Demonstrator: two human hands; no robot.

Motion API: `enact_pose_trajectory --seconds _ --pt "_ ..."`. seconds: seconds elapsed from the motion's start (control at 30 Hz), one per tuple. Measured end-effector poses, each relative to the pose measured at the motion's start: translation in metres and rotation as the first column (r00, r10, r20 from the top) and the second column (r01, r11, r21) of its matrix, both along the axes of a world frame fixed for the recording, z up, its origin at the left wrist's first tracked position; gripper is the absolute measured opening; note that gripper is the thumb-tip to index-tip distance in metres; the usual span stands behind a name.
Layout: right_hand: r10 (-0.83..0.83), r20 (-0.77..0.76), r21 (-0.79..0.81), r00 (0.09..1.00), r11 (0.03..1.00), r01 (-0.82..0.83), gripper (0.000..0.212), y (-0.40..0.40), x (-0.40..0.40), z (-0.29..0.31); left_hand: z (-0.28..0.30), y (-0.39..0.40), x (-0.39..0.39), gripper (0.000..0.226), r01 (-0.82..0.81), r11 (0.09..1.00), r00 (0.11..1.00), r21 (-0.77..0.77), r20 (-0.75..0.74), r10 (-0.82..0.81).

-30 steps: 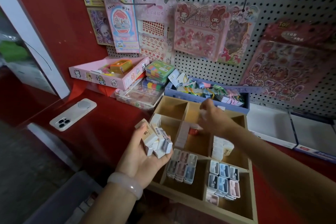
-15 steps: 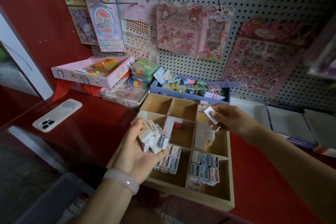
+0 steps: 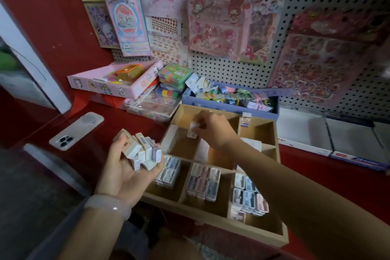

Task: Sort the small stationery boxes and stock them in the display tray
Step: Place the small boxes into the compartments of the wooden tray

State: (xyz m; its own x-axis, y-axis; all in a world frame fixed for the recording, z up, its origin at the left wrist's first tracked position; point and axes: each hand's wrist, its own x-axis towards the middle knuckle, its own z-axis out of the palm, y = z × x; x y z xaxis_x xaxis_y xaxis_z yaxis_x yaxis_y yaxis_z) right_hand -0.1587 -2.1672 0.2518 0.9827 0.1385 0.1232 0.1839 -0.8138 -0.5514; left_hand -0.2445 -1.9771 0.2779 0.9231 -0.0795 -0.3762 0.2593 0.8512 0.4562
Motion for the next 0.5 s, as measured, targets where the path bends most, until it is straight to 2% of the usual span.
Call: enact_pose_trajectory --seconds 0.03,0.1,0.17,0.27,0.37,0.5 --pt "0.011 0.005 -0.066 1.0 0.998 -0.01 0.018 0.013 0.008 -0.005 0.003 0.002 0.0 0.024 -0.022 0.999 0.999 0.025 -0.027 0.022" --pt "-0.008 -0.008 -0.172 1.0 0.985 0.006 0.015 0.031 0.021 -0.017 0.001 0.011 0.005 0.042 -0.044 0.998 0.998 0.05 -0.042 0.046" --pt "-0.05 -0.03 -0.242 0.998 0.969 0.041 0.014 0.041 0.028 -0.025 -0.001 0.018 0.008 0.037 -0.062 0.997 0.997 0.049 -0.047 0.064" --pt "-0.096 -0.058 -0.292 0.994 0.953 0.076 0.017 0.048 0.035 -0.033 -0.007 0.028 0.012 0.04 -0.034 0.999 0.999 0.027 -0.036 0.034" --pt "-0.118 -0.07 -0.327 0.991 0.941 0.089 0.03 0.056 0.037 -0.034 -0.013 0.031 0.015 0.047 -0.032 0.999 0.999 0.008 -0.03 0.032" --pt "-0.144 -0.078 -0.356 0.987 0.928 0.107 0.035 0.064 0.034 -0.035 -0.019 0.035 0.017 0.043 -0.01 0.999 1.0 -0.039 -0.028 0.009"
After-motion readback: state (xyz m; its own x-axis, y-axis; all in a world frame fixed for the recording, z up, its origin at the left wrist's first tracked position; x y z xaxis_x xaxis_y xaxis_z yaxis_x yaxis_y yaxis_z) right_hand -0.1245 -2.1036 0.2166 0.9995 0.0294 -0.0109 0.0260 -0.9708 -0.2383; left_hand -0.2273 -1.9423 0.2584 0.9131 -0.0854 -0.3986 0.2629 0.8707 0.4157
